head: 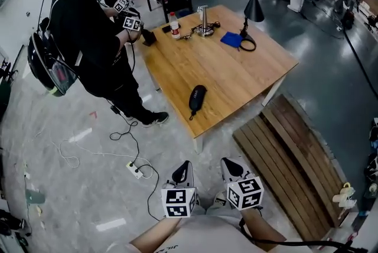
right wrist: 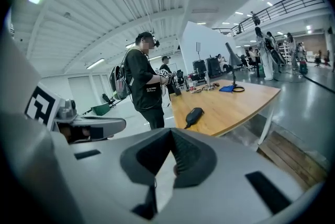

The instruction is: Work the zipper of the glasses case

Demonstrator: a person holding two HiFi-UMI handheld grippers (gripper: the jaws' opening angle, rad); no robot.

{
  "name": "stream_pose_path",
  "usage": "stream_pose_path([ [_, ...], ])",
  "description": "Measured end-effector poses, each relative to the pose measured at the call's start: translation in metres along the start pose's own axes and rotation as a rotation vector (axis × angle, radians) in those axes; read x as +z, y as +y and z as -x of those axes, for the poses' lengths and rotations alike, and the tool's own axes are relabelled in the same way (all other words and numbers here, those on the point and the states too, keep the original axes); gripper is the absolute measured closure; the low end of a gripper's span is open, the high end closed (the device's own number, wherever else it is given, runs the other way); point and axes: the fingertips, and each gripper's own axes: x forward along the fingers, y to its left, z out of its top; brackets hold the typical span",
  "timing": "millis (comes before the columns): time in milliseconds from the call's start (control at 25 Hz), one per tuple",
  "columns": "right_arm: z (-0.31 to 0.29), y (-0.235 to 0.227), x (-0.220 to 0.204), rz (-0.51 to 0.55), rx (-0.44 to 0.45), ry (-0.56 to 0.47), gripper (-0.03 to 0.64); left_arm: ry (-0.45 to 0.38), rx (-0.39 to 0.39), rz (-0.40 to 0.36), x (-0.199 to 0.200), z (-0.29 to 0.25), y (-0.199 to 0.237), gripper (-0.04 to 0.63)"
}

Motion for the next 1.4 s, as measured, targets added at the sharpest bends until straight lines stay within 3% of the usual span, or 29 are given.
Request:
stream_pose_path([
  [600,0.017,-0.002,-0.012,0.0,0.019,0.026,0.617,0.008,0.039,-0.036,-0.004,0.007,-0.02,0.588],
  [1040,0.008,-0.006,-0.024,-0.047,0.026,0.065,0.617,0.055,-0.025,-0.005,-0.009,-0.005,-0.029,0.588],
  [1400,0.007,-0.013,-0.029,-0.037,0.018,0.085,0.617,0.055,-0.021,0.024,-0.011,-0.006,-0.029,0.588],
])
